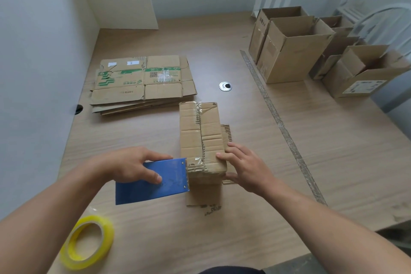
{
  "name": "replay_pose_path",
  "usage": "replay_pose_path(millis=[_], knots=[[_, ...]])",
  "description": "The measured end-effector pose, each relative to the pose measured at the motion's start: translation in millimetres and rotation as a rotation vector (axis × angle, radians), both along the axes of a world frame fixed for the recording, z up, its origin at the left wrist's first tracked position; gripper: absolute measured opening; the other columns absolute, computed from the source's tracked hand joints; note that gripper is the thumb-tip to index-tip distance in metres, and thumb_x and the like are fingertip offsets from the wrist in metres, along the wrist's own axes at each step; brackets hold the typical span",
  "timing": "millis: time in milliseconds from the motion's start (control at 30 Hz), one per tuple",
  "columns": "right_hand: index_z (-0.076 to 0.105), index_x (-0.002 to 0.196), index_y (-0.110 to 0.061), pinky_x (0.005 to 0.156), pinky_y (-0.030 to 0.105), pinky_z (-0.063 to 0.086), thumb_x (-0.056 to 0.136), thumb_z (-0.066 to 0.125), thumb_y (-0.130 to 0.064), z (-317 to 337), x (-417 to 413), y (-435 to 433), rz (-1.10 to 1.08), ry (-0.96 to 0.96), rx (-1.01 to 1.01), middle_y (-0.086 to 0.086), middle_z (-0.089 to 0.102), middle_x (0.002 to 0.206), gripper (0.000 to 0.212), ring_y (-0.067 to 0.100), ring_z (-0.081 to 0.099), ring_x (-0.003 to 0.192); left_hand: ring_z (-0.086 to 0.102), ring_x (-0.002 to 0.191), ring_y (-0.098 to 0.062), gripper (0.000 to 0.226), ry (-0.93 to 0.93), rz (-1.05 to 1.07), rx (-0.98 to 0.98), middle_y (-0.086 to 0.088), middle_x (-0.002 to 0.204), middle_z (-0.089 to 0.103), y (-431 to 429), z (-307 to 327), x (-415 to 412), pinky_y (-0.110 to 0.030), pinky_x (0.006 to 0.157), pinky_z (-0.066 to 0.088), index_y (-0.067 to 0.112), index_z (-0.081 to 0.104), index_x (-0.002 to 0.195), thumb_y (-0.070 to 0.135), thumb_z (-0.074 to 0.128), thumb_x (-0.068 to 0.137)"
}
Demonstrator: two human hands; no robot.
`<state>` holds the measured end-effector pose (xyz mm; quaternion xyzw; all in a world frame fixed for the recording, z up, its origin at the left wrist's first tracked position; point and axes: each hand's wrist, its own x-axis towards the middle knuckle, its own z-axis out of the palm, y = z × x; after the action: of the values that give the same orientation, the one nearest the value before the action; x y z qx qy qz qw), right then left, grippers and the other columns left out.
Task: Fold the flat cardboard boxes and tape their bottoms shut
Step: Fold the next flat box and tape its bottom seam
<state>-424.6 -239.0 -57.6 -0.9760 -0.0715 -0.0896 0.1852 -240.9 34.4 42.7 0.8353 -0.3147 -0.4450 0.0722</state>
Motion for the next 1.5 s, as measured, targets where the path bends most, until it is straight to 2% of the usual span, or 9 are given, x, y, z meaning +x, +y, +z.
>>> replay_pose_path(millis=[233,333,400,500,600,667,800,1200,1500], knots=[[0.045,0.134,-0.033,0.100,0.054,0.046,0.076,0.084,-0.029,-4,1,2,-0.098,0.109,0.184,0.006,0.058,0.132,0.070,0.032,0.046,0.132,0.060,0.099,-0.005,0.057,-0.001,0.000,0.013,0.019,0.114,0.065,-1,0,1,-0.025,0.082,0.044,0.062,0.043,0.135,0.041,0.070,0.088],[0.058,0.131,-0.026,0.091,0.054,0.049,0.074,0.084,-0.023,-7,-7,13,-0.199,0.035,0.225,0.007,0.056,0.126,0.063,0.031,0.051,0.116,0.061,0.099,-0.005,0.057,0.003,0.010,0.004,0.020,0.114,0.065,-1,-1,1,-0.025,0.082,0.044,0.062,0.044,0.133,0.041,0.071,0.087],[0.055,0.127,-0.029,0.094,0.057,0.048,0.071,0.085,-0.033,-3,-9,18,-0.217,-0.032,0.120,0.006,0.050,0.133,0.063,0.030,0.043,0.125,0.060,0.099,-0.005,0.057,0.003,0.009,0.000,0.020,0.114,0.065,0,-1,0,-0.026,0.084,0.044,0.064,0.043,0.132,0.041,0.071,0.087],[0.057,0.127,-0.027,0.116,0.062,0.019,0.079,0.066,-0.062,11,3,29,-0.135,-0.083,-0.071,0.009,0.038,0.153,0.060,0.033,0.024,0.147,0.059,0.104,-0.007,0.057,0.003,0.011,-0.012,0.018,0.119,0.064,1,-1,-1,-0.029,0.090,0.045,0.063,0.043,0.133,0.041,0.071,0.088],[0.039,0.151,-0.028,0.122,0.055,0.004,0.092,0.051,-0.063,20,23,45,0.011,0.098,-0.163,0.003,0.021,0.164,0.070,0.028,0.011,0.153,0.058,0.107,-0.008,0.057,-0.018,0.006,-0.030,0.017,0.123,0.062,2,0,-3,-0.027,0.087,0.042,0.063,0.043,0.132,0.042,0.070,0.088],[0.032,0.154,-0.028,0.122,0.054,0.011,0.098,0.049,-0.053,17,28,51,0.035,0.150,-0.202,-0.003,0.021,0.164,0.064,0.024,0.016,0.152,0.057,0.107,-0.009,0.057,-0.035,0.001,-0.034,0.017,0.124,0.061,4,0,-4,-0.027,0.086,0.040,0.061,0.042,0.135,0.043,0.070,0.088],[0.056,0.141,-0.025,0.110,0.057,0.038,0.094,0.057,-0.046,13,24,50,-0.010,-0.063,-0.265,0.000,0.051,0.148,0.051,0.026,0.048,0.137,0.056,0.114,-0.013,0.061,-0.043,-0.008,-0.056,0.015,0.132,0.058,16,1,-3,-0.037,0.102,0.043,0.059,0.038,0.139,0.045,0.069,0.089],[0.049,0.145,-0.033,0.116,0.047,0.021,0.099,0.034,-0.053,6,28,51,-0.051,0.015,-0.252,-0.006,0.042,0.154,0.053,0.021,0.039,0.143,0.049,0.126,-0.003,0.060,-0.030,-0.023,-0.197,0.031,0.144,0.044,66,5,0,-0.032,0.109,0.037,0.072,0.032,0.125,0.042,0.070,0.089],[0.052,0.143,-0.031,0.113,0.047,0.026,0.100,0.036,-0.051,3,27,50,-0.036,-0.060,-0.263,-0.005,0.046,0.151,0.050,0.022,0.042,0.141,0.051,0.123,-0.006,0.060,-0.044,-0.055,-0.174,0.025,0.141,0.050,71,0,10,-0.034,0.107,0.039,0.068,0.034,0.133,0.046,0.069,0.089]])
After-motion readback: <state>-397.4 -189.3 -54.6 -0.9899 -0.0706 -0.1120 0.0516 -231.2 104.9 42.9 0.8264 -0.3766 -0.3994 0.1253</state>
